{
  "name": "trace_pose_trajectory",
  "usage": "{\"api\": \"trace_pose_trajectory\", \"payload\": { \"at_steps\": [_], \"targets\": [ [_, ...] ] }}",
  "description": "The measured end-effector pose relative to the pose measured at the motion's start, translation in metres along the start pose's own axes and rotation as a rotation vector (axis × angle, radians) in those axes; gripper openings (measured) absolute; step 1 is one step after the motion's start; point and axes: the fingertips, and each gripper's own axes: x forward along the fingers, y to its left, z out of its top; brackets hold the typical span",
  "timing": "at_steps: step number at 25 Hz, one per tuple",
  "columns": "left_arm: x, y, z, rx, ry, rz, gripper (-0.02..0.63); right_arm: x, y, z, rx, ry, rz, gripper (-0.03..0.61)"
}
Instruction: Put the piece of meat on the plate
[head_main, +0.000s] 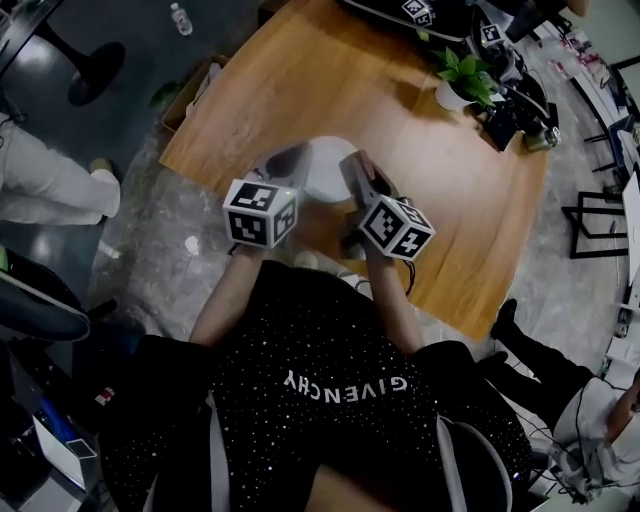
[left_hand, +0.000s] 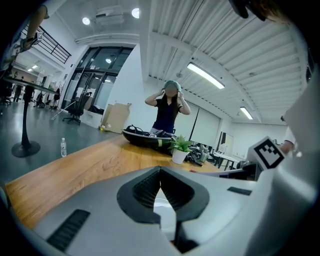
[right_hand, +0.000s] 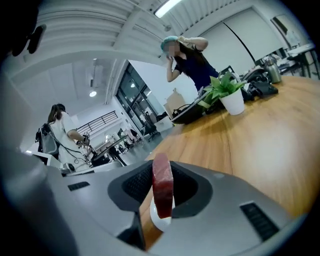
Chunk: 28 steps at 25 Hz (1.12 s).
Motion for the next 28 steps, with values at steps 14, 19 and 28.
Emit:
{"api": "trace_pose_trajectory", "payload": {
  "at_steps": [14,19,28],
  "targets": [
    [0.025,0.026,-0.013,-0.03,0.04,-0.095,0.011,0.052,-0.008,-0.037,0.258,0.055,-0.041,0.098],
    [0.027,0.041,-0.012,-0.052,0.045,-0.103,0.011,0.065,-0.008,-0.047,0.278,0.09,-0.075,0.098],
    [0.027,0.055,-0.019,-0.07,0.058,-0.122,0.011,0.081,-0.01,-0.066,0.189,0.236,-0.199,0.098]
  ]
}}
